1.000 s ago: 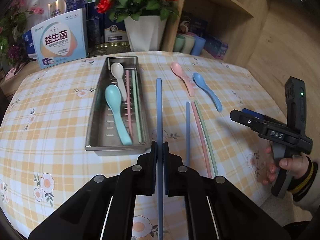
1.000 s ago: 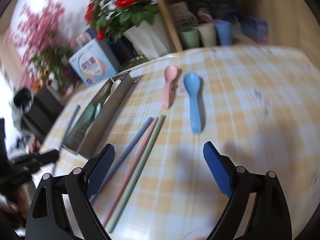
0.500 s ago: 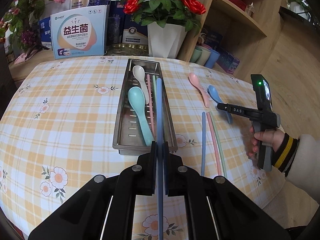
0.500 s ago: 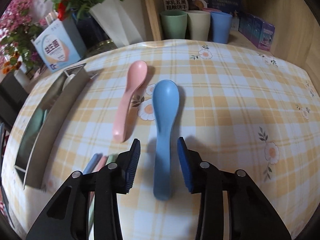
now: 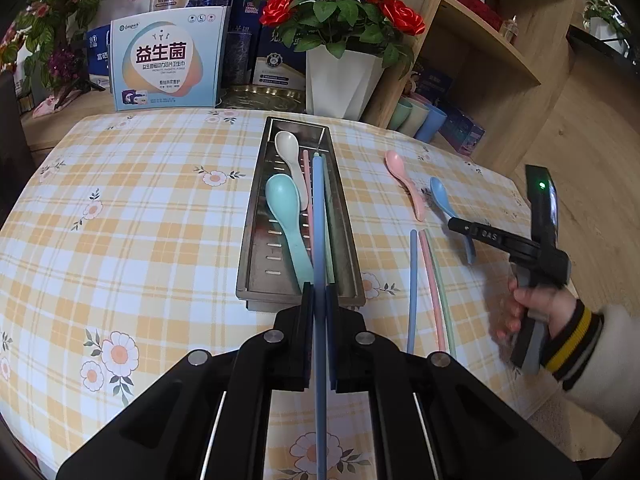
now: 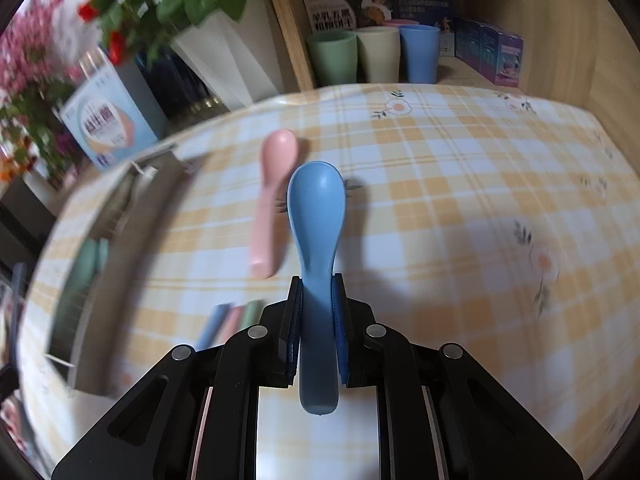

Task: Organize utensils
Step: 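Lower the blue chopstick into the steel tray and open the left gripper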

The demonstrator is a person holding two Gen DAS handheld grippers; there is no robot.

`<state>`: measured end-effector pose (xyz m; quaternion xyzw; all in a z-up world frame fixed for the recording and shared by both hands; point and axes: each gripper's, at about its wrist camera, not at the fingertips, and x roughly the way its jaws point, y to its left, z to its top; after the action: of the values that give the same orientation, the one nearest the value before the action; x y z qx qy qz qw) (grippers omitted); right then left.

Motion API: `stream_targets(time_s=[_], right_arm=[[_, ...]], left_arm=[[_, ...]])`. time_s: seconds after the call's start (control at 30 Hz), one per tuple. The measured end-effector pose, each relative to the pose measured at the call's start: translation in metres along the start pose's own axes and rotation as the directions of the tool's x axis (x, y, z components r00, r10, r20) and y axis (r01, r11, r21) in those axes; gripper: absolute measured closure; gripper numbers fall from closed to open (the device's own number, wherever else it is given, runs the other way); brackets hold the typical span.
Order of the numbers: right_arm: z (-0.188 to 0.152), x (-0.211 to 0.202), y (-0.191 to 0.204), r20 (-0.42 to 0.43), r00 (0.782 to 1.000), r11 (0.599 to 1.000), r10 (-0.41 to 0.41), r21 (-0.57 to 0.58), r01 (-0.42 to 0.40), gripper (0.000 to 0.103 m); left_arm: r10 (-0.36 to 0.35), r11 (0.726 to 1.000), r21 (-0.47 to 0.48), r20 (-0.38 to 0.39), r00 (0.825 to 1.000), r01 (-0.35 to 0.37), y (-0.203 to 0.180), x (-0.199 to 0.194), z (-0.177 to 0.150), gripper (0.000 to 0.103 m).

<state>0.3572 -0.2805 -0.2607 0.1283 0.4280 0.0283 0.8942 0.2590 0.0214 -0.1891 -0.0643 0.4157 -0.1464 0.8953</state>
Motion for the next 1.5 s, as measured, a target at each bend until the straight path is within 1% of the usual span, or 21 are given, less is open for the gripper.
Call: stream_targets(time_s=[0.2,0.43,0.57,0.63,0.7,0.77,0.83,0.93,1.03,1.1,1.23,1.5], right_arm=[[-0.024,-0.02,0.012,0.063,0.997,0.999,0.045,-0.016,-0.044,0.089],[-0.029,-0.026,0.0,0.106,0.992,0.997,0.064,0.044,-0.069,0.089],[-0.032,-0.025,-0.002,0.101,0.992,0.996,0.071,0.05,-0.077,0.089],[-0.033,-0.024,-0.004,0.1,0.992,0.995,0.075,0.056,-0.081,0.089],[-0.035,-0.024,-0.003,0.1,0.992,0.995,0.082,0.054,-0.088,0.089],[-0.035,-0.023,-0.002,0.1,0.991,0.995,0.089,0.046,-0.094,0.089],[-0.035,-0.023,-0.002,0.1,0.991,0.994,0.093,0.041,-0.097,0.089],[-0.035,-0.022,-0.004,0.1,0.99,0.994,0.095,0.045,-0.1,0.089],[-0.035,-0.02,-0.006,0.094,0.99,0.992,0.101,0.06,-0.107,0.089],[-0.035,-0.018,-0.006,0.087,0.991,0.992,0.105,0.061,-0.11,0.089],[-0.035,-0.017,-0.002,0.08,0.99,0.992,0.112,0.041,-0.116,0.089],[-0.036,-0.017,-0.003,0.078,0.991,0.993,0.113,0.039,-0.116,0.089]], left_arm=[[-0.022,1.0,-0.016,-0.018,1.0,0.022,0.002,0.005,0.016,0.097],[-0.063,0.998,-0.026,-0.024,0.998,0.062,-0.002,0.024,0.063,0.097],[-0.071,0.997,-0.031,-0.029,0.997,0.071,-0.005,0.05,0.093,0.097],[-0.075,0.996,-0.045,-0.051,0.996,0.073,-0.005,0.069,0.106,0.097],[-0.067,0.997,-0.042,-0.078,0.995,0.064,-0.006,0.09,0.117,0.097],[-0.043,0.999,-0.017,-0.101,0.994,0.041,-0.008,0.106,0.122,0.097],[-0.02,1.0,-0.004,-0.124,0.992,0.019,-0.006,0.12,0.125,0.097],[-0.006,1.0,-0.01,-0.163,0.987,0.004,-0.002,0.138,0.124,0.097],[-0.002,1.0,-0.023,-0.194,0.981,-0.002,0.003,0.15,0.121,0.097],[0.001,1.0,-0.015,-0.21,0.978,-0.004,0.002,0.156,0.118,0.097],[0.019,1.0,0.007,-0.223,0.975,-0.018,-0.002,0.161,0.115,0.097],[0.027,0.999,0.03,-0.2,0.979,-0.021,-0.005,0.153,0.119,0.096]])
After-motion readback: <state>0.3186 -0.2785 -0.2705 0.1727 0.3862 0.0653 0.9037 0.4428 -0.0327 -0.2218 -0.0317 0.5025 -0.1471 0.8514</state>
